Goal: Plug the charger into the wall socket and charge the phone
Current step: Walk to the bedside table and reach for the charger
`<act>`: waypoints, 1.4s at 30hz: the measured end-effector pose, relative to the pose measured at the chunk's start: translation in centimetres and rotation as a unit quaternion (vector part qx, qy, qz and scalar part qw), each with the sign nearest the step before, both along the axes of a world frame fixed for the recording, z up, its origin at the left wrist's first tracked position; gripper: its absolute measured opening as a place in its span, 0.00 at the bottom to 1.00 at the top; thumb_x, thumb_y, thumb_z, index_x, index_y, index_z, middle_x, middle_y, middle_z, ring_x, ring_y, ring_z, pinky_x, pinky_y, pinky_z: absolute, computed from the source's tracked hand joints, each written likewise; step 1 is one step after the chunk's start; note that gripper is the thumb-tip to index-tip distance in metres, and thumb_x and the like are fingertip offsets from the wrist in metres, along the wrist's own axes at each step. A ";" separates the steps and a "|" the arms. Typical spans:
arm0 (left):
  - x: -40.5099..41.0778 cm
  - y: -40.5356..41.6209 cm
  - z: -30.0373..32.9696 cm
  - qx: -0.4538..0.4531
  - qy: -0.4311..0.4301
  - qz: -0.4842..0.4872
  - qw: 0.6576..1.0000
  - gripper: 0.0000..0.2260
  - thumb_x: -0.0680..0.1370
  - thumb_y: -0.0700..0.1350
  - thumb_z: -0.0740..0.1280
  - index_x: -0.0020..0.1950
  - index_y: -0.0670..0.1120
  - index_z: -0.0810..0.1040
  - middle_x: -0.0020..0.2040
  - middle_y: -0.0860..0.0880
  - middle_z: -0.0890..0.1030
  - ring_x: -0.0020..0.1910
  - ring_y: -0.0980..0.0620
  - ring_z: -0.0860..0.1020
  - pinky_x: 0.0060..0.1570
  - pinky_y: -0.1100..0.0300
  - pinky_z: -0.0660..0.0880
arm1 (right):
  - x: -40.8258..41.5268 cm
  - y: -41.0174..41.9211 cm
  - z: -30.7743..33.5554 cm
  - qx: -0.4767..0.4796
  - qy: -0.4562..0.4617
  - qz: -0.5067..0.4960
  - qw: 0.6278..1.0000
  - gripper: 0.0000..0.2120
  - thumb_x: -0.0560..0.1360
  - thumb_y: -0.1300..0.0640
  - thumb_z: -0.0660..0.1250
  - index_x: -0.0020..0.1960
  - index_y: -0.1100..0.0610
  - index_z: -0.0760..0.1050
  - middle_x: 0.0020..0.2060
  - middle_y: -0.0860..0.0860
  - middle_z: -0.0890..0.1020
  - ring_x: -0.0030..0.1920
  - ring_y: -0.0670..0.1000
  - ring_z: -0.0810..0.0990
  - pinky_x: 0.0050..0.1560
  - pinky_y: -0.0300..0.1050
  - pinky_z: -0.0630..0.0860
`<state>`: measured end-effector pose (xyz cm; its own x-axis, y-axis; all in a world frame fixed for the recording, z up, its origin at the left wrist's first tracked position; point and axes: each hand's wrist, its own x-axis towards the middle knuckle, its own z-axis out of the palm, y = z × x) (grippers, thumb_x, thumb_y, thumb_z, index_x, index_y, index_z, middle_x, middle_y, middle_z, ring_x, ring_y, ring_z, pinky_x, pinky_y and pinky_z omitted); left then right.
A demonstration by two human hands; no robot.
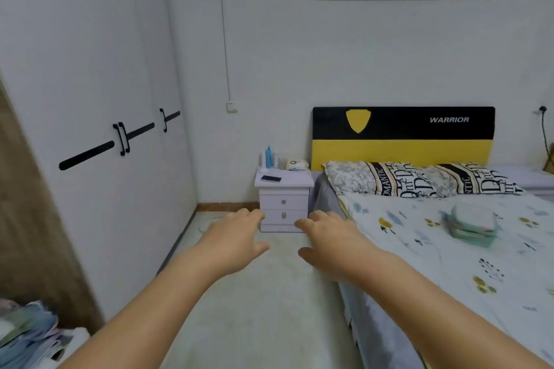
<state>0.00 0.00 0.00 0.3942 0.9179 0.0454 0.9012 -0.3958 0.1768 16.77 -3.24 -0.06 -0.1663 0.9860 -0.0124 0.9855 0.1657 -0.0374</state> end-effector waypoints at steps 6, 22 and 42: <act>4.0 4.8 0.5 -0.005 -0.027 0.017 0.999 0.24 0.76 0.53 0.61 0.70 0.49 0.62 0.69 0.47 0.69 0.67 0.46 0.68 0.65 0.50 0.69 | 4.2 5.3 0.6 -0.002 -0.011 -0.004 1.000 0.21 0.77 0.50 0.59 0.68 0.54 0.64 0.64 0.57 0.70 0.64 0.59 0.68 0.62 0.56 0.68; 4.0 22.9 -0.2 -0.003 -0.010 0.008 1.000 0.23 0.76 0.53 0.62 0.69 0.48 0.64 0.66 0.47 0.72 0.64 0.46 0.71 0.63 0.49 0.71 | 4.5 22.9 -0.5 -0.008 0.005 -0.009 1.000 0.21 0.77 0.50 0.59 0.69 0.53 0.63 0.65 0.56 0.70 0.64 0.58 0.67 0.62 0.56 0.68; 6.1 45.9 -1.9 -0.021 -0.003 0.007 1.000 0.21 0.76 0.53 0.62 0.67 0.49 0.65 0.64 0.46 0.74 0.62 0.45 0.73 0.62 0.48 0.71 | 6.8 45.2 -1.7 -0.007 0.007 -0.007 1.000 0.21 0.78 0.51 0.58 0.69 0.54 0.64 0.65 0.56 0.71 0.64 0.59 0.68 0.61 0.55 0.68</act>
